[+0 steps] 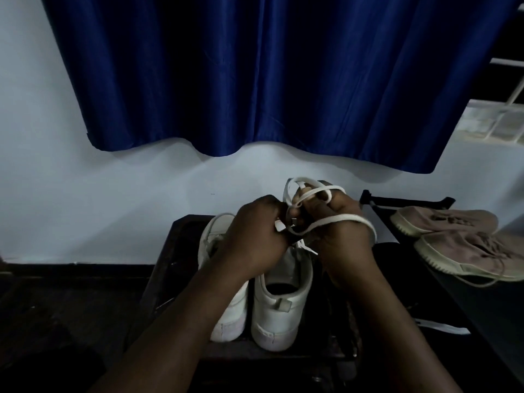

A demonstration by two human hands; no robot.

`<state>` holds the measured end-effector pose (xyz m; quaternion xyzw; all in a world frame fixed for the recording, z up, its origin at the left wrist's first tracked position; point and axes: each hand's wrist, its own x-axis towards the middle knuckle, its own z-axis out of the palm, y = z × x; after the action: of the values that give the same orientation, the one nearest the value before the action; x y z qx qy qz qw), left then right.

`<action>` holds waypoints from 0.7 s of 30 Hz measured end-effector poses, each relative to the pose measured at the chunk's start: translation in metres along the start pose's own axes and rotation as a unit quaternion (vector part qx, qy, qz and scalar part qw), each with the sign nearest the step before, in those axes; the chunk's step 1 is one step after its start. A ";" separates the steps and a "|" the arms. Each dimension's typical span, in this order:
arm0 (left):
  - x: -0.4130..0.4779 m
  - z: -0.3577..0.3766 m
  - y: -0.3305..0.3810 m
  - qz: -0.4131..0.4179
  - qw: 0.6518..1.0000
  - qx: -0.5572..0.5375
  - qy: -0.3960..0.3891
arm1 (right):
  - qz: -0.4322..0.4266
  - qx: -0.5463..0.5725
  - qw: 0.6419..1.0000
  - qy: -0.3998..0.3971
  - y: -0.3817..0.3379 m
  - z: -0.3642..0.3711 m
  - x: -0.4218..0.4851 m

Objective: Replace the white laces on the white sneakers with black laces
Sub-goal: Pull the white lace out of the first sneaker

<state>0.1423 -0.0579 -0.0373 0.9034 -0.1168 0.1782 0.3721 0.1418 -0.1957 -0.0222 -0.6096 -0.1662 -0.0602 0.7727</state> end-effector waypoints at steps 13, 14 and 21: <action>0.005 -0.010 -0.003 -0.074 0.991 -0.115 0.002 | 0.010 -0.402 0.914 0.050 0.041 -0.018 0.000; 0.005 -0.011 -0.002 -0.081 0.988 -0.129 0.001 | 0.000 -0.450 0.892 0.032 0.042 -0.020 -0.002; 0.003 -0.022 0.008 -0.062 0.984 -0.162 0.029 | 0.060 -0.499 0.864 0.023 0.044 -0.016 -0.008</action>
<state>0.1372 -0.0481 -0.0160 0.8313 -0.0769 0.1592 0.5270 0.1499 -0.2007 -0.0690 -0.9211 -0.0591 -0.1031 0.3709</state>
